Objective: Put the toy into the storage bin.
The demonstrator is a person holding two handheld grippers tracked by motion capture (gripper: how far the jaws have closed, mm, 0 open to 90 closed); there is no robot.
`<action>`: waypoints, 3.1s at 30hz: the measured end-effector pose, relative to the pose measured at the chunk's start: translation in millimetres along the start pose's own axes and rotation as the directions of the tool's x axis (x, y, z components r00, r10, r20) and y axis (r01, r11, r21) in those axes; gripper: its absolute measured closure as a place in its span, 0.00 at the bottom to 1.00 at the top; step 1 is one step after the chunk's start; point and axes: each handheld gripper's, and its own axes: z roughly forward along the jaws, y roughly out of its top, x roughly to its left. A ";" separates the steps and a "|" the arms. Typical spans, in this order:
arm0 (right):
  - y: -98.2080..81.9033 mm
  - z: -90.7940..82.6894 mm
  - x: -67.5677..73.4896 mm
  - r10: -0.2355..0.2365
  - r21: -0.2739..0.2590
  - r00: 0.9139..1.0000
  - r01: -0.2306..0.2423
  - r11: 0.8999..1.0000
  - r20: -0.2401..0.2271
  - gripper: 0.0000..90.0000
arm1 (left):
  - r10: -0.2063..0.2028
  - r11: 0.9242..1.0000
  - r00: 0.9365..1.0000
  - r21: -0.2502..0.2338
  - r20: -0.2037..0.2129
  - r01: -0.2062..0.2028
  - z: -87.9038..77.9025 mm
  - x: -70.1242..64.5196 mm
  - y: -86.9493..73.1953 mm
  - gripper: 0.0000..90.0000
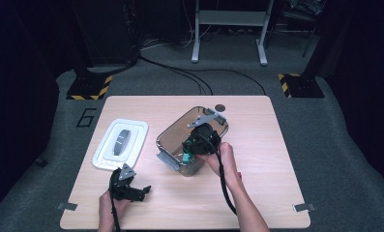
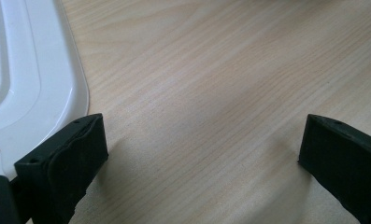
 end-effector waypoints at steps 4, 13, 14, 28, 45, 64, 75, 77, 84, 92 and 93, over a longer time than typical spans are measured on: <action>-1.7 6.2 8.2 -0.008 0.009 1.000 0.008 1.000 -0.025 0.74 | 0.000 1.000 1.000 0.000 0.000 0.000 0.0 0.0 0.0 0.01; -7.6 14.7 18.5 -0.003 0.029 0.999 0.004 1.000 -0.051 0.74 | 0.000 1.000 1.000 0.000 0.000 0.000 0.0 0.0 0.0 0.01; -8.4 14.8 18.6 0.007 0.025 0.999 -0.005 1.000 -0.052 0.73 | 0.000 1.000 1.000 0.000 0.000 0.000 0.0 0.0 0.0 0.01; -16.5 5.2 6.2 0.034 0.019 0.999 -0.034 0.999 -0.018 0.35 | 0.000 1.000 1.000 -0.001 0.000 0.000 0.0 0.0 0.0 0.01; -71.7 -55.4 -30.5 0.127 -0.064 0.982 -0.119 0.991 0.138 0.10 | -0.001 1.000 1.000 0.000 0.000 0.001 0.1 -0.1 0.0 0.01; -162.7 -17.4 -51.6 0.263 0.125 0.920 -0.309 0.943 0.291 0.16 | -0.001 1.000 1.000 0.000 -0.001 0.001 0.0 -0.1 0.1 0.01; -176.7 -8.7 -55.3 0.300 0.148 0.903 -0.357 0.923 0.306 0.51 | 0.001 1.000 1.000 0.000 0.000 -0.001 0.0 0.0 0.1 0.01; -176.9 -8.4 -54.4 0.309 0.151 0.899 -0.367 0.918 0.310 0.55 | -0.001 1.000 1.000 0.000 -0.001 0.001 0.0 -0.1 0.0 0.01; -177.9 -7.1 -57.1 0.284 0.153 0.910 -0.340 0.928 0.303 0.64 | 0.001 1.000 1.000 0.000 0.000 -0.001 0.1 0.1 0.1 0.01; -173.3 -12.9 -61.7 0.288 0.118 0.916 -0.331 0.936 0.280 0.65 | 0.000 1.000 1.000 0.000 0.000 0.000 0.1 0.0 0.1 0.01; -172.2 -13.7 -61.4 0.290 0.116 0.915 -0.332 0.936 0.279 0.65 | -0.001 1.000 1.000 0.000 -0.001 0.001 0.1 -0.1 0.1 0.01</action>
